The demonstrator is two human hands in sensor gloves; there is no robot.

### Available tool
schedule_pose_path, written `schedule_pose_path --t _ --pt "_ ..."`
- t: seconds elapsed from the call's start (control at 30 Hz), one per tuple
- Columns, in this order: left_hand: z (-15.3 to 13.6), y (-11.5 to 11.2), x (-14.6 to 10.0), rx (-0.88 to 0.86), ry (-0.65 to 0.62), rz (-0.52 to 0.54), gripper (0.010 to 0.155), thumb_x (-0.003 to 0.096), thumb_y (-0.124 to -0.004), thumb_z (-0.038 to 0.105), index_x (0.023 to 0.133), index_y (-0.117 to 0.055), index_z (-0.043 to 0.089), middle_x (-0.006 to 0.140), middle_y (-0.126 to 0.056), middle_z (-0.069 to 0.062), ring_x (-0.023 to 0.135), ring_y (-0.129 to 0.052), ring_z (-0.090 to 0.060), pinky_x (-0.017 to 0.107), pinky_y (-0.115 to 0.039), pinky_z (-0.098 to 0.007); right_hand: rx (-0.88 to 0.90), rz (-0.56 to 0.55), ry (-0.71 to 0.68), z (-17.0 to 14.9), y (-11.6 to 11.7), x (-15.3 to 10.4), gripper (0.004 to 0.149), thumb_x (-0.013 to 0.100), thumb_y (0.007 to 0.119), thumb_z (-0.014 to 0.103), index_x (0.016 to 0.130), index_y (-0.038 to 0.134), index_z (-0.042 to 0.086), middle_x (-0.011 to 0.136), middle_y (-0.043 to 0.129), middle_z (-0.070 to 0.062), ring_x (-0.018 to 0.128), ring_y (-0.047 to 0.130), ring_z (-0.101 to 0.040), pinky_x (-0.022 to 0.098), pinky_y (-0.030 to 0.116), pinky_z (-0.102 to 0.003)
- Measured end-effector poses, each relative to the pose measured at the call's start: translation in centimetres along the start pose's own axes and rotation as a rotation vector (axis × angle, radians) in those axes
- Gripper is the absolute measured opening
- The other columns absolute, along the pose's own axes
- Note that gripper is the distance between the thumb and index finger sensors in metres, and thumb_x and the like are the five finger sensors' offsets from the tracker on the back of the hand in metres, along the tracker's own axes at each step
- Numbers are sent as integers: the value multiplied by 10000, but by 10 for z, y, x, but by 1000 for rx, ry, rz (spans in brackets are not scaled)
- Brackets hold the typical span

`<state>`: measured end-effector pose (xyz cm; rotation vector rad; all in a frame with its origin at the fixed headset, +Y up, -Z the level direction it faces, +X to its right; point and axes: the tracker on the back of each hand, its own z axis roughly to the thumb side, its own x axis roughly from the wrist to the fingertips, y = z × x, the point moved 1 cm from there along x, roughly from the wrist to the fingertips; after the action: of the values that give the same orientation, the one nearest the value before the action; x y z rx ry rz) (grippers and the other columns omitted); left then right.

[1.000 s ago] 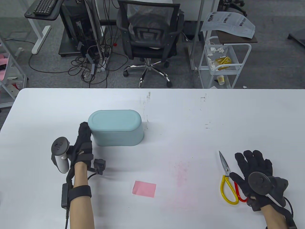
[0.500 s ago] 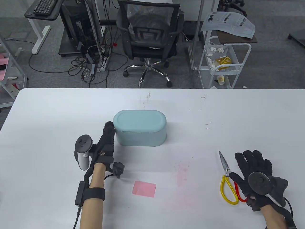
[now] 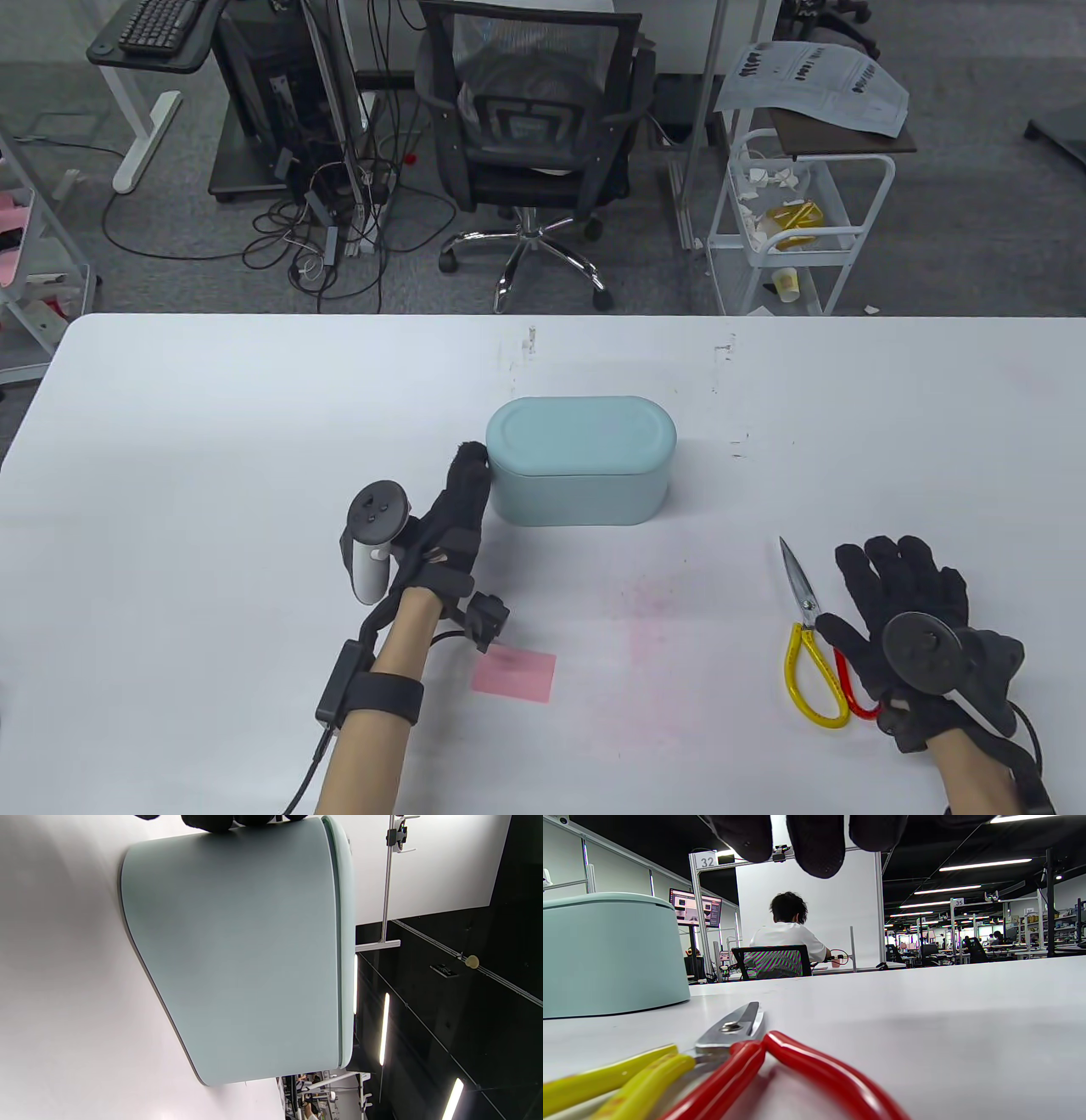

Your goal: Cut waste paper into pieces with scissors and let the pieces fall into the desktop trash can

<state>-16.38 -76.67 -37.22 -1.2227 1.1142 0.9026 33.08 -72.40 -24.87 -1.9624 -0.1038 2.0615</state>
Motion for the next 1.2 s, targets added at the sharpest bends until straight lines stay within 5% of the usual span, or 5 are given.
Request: schedule_pose_path --t 0.5,0.63,0.83,1.03,1.2 --pt "9 -15 -1 60 -15 -6 914 516 -458 764 1174 -213 179 1249 -211 -156 1157 -255 -438 754 -289 -654 5 -2 2 0 0 0 809 307 526 752 1024 509 378 1102 529 -8 1054 464 -418 682 424 -700" --pt "38 -20 -11 370 -84 86 904 516 -529 722 1162 -222 170 1234 -185 -175 1142 -207 -453 750 -243 -651 2 3 4 0 1 0 806 309 530 749 1024 509 376 1100 531 -11 1052 466 -421 682 425 -699" --pt "93 -65 -20 1172 -214 235 864 500 -559 730 1171 -326 238 1264 -301 -97 1186 -269 -370 769 -239 -637 11 4 0 1 1 0 800 313 528 741 1023 514 373 1099 533 -11 1051 467 -420 683 424 -697" --pt "103 -111 -3 1262 -203 60 852 489 -583 721 1176 -349 276 1281 -316 -35 1209 -262 -335 792 -220 -637 8 6 1 1 1 0 797 314 531 739 1022 516 371 1097 536 -12 1050 470 -419 682 426 -697" --pt "95 -122 6 1288 -142 36 869 480 -567 741 1180 -349 273 1284 -312 -28 1215 -286 -315 773 -167 -645 16 5 4 0 0 0 797 315 533 738 1022 516 371 1098 534 -11 1049 472 -421 682 427 -696"
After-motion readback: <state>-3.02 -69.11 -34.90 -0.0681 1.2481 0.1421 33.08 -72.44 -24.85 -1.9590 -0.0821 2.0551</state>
